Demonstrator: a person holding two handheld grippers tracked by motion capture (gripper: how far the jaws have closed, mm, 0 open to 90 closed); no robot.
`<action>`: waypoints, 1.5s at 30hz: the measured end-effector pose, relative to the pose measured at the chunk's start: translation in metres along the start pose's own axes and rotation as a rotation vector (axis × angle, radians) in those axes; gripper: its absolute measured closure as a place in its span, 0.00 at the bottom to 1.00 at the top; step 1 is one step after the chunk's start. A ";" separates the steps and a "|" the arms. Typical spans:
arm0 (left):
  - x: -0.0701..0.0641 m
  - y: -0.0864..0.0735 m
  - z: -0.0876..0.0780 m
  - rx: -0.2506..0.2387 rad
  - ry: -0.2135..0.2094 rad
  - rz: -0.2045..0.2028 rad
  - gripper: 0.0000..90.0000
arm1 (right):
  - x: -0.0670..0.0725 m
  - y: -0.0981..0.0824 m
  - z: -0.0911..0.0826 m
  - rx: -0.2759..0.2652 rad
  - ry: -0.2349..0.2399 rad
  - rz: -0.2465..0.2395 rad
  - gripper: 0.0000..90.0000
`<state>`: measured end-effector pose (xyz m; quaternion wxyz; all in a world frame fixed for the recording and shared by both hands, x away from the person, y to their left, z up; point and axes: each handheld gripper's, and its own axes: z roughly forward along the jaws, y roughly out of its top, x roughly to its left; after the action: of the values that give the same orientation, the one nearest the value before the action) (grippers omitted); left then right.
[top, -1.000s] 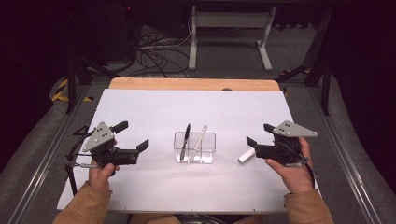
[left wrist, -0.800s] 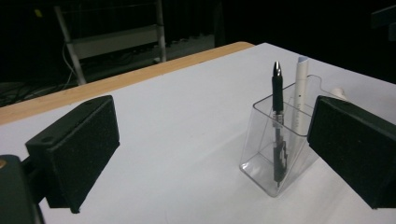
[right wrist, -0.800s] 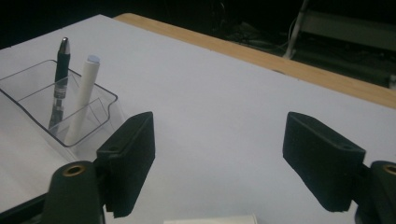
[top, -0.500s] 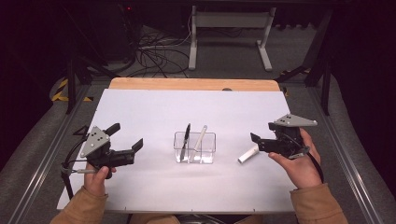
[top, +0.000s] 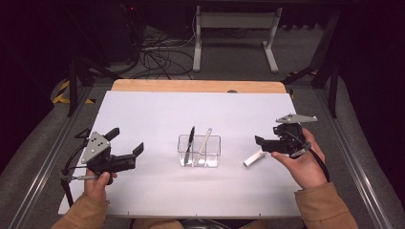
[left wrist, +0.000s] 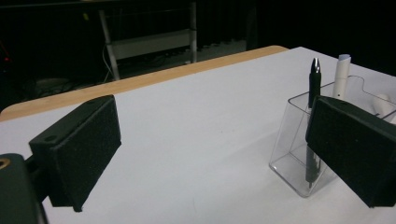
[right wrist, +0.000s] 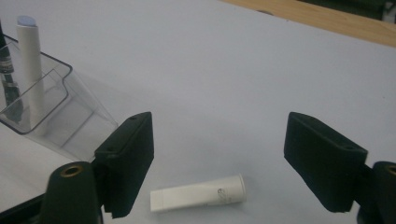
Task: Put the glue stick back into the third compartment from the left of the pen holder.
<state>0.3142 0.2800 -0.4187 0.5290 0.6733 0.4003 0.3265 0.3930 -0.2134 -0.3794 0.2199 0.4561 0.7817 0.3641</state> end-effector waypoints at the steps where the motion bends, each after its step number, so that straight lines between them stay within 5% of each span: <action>1: -0.001 -0.001 -0.001 -0.001 0.006 0.000 0.05 | 0.000 0.000 0.000 0.008 0.000 0.007 0.30; 16: -0.002 -0.008 -0.006 0.014 0.039 0.019 0.05 | -0.003 0.006 0.013 0.136 -0.011 0.122 0.36; 27: -0.004 -0.011 -0.004 0.025 0.036 0.023 0.05 | -0.005 0.010 0.019 0.251 -0.014 0.320 0.46; 39: -0.005 -0.011 -0.003 0.032 0.032 0.028 0.05 | -0.007 0.010 0.025 0.287 -0.034 0.452 0.50; 45: -0.006 -0.012 -0.002 0.036 0.032 0.035 0.05 | -0.009 0.008 0.025 0.301 -0.042 0.562 0.50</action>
<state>0.3073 0.2771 -0.4299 0.5044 0.6843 0.4026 0.3394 0.4185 -0.2094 -0.3891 0.0569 0.6889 0.6655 0.2816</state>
